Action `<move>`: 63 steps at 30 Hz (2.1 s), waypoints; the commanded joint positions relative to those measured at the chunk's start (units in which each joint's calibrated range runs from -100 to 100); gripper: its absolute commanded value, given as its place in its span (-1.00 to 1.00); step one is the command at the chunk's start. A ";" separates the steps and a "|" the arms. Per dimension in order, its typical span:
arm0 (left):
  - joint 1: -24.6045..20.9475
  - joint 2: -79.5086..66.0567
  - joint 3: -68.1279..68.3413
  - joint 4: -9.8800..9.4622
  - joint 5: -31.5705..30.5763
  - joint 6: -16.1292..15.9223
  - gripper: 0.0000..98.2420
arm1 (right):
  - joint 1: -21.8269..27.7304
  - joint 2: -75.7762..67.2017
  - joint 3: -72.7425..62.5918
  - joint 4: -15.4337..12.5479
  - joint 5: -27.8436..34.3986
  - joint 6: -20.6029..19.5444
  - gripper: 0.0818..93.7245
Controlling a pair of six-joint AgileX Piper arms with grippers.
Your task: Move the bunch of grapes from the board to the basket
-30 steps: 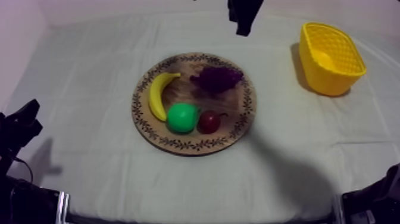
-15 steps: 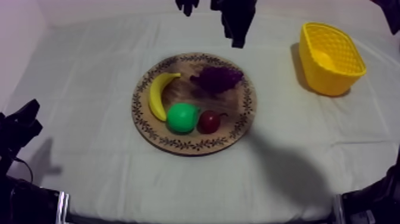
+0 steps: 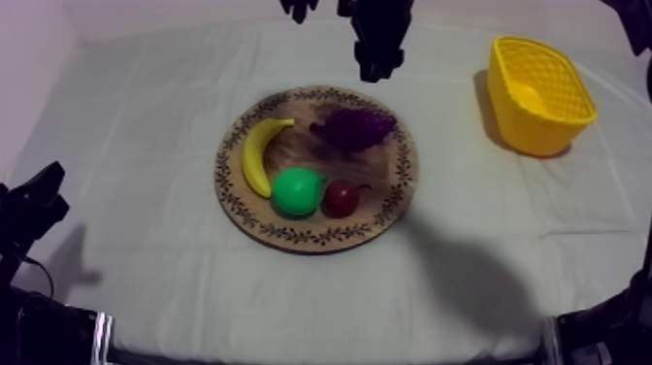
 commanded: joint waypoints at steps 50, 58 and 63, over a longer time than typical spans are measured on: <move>0.00 0.00 -0.02 -0.02 0.00 -0.01 -1.00 | 1.50 24.90 -5.16 -3.75 -8.36 4.82 -0.25; 0.00 0.00 -0.02 -0.02 0.00 -0.01 -1.00 | 1.64 20.40 -4.32 -4.01 -7.66 4.17 -0.46; 0.00 0.00 -0.02 -0.02 0.00 -0.01 -1.00 | 2.22 14.38 -2.31 -3.62 -7.37 3.15 -0.49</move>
